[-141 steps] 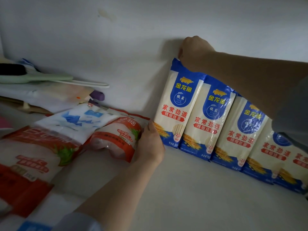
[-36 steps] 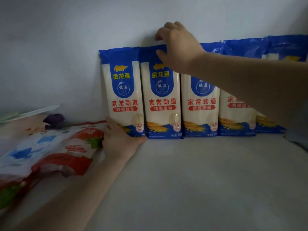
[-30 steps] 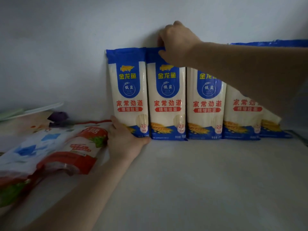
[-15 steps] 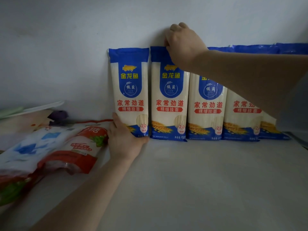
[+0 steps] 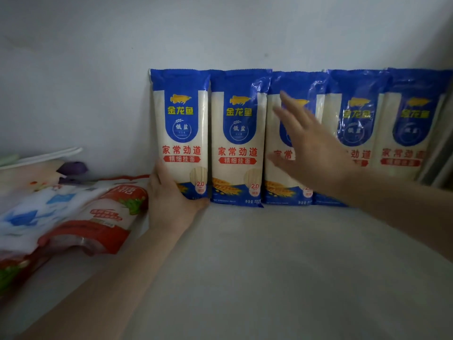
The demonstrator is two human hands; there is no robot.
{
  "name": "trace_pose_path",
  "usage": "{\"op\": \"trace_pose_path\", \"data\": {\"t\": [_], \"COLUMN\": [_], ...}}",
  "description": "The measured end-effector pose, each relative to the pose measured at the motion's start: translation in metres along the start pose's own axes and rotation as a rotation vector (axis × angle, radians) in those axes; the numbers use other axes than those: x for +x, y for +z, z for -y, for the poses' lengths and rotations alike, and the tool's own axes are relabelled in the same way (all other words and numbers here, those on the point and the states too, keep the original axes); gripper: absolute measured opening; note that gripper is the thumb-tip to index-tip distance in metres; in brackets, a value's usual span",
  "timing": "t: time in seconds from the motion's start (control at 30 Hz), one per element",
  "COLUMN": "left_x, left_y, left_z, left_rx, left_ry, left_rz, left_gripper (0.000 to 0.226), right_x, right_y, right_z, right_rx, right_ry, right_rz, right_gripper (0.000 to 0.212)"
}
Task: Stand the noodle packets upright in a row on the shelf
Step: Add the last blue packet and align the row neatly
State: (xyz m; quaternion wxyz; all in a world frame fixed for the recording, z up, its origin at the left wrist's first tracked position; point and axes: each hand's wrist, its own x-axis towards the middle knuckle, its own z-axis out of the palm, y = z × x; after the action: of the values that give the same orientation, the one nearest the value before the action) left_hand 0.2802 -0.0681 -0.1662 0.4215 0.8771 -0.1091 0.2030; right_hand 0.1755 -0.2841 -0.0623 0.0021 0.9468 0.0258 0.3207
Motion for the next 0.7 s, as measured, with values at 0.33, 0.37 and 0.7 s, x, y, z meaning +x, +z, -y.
{"op": "trace_pose_path", "data": {"t": [0.33,0.37,0.7], "left_x": [0.054,0.057,0.070], "left_y": [-0.040,-0.040,-0.032], "left_z": [-0.025,-0.027,-0.042], "left_rx": [0.792,0.839,0.945], "left_ry": [0.555,0.575,0.750], "left_rz": [0.096,0.108,0.054], "left_gripper": [0.137,0.138,0.149], "right_x": [-0.036,-0.033,-0.024], "right_y": [0.049,0.051,0.052], "right_z": [-0.023,-0.026,-0.035], "right_rx": [-0.386,-0.404,-0.471], "right_ry": [-0.042,-0.048,-0.057], "right_rz": [0.210,0.181,0.084], "right_gripper": [0.116,0.122,0.129]}}
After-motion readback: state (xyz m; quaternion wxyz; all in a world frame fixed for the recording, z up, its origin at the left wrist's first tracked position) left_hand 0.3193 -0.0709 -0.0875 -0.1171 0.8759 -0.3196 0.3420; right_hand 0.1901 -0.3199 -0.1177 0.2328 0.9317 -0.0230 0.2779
